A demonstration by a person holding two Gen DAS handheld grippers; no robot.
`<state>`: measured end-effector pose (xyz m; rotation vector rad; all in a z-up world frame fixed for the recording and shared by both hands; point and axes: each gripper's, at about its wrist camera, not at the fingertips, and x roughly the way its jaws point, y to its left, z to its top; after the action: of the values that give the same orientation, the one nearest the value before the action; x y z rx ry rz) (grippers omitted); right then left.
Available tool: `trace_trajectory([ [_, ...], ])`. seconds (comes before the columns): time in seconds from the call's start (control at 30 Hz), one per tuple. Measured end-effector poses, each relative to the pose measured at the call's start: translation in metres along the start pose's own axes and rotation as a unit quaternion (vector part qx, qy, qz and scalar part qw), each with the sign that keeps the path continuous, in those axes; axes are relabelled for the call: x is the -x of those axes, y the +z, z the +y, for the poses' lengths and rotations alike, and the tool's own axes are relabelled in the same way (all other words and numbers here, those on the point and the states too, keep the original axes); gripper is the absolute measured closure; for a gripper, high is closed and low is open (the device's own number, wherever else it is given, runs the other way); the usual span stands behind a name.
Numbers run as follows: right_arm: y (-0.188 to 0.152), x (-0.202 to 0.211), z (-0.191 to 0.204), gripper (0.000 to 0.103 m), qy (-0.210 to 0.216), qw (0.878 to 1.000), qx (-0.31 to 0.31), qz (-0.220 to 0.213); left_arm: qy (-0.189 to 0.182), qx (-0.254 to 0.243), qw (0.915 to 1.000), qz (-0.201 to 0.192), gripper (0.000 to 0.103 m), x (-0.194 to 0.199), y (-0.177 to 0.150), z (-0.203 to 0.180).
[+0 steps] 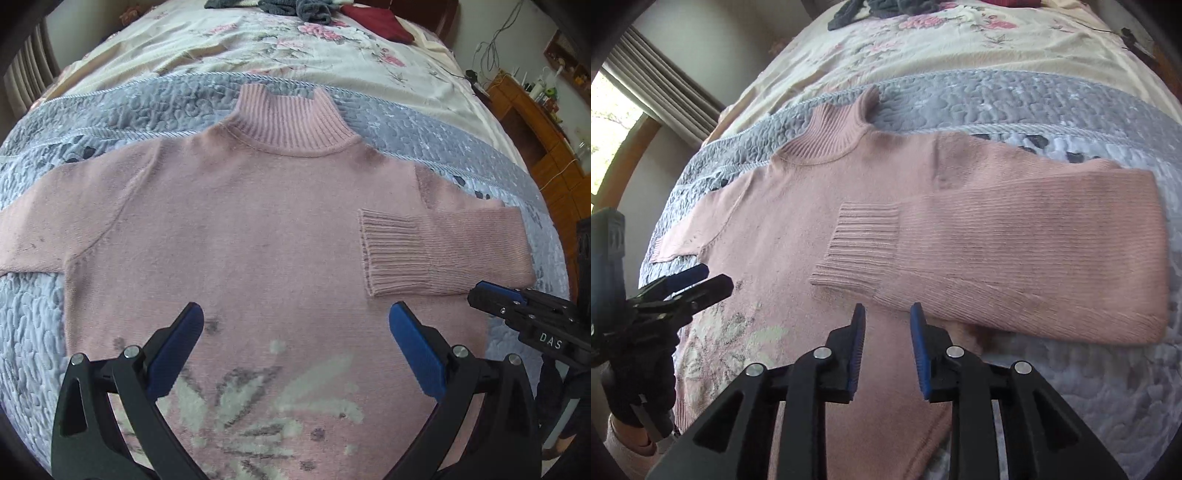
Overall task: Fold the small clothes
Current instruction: 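Carry the sleeve across the sweater body and open the right tool, then grasp the other sleeve cuff with the left tool and fold it across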
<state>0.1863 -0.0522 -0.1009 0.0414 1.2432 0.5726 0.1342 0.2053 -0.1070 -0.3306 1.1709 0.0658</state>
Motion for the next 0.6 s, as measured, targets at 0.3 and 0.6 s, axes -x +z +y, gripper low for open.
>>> trace_trajectory([
  [0.3, -0.035, 0.038, -0.058, 0.077, -0.036, 0.998, -0.037, -0.024, -0.092, 0.020, 0.9919, 0.085, 0.009, -0.074, 0.023, -0.048],
  [0.6, -0.054, 0.044, -0.083, 0.076, -0.046, 0.996, -0.065, -0.032, -0.164, 0.071, 0.9764, 0.121, 0.090, -0.095, 0.029, -0.057],
])
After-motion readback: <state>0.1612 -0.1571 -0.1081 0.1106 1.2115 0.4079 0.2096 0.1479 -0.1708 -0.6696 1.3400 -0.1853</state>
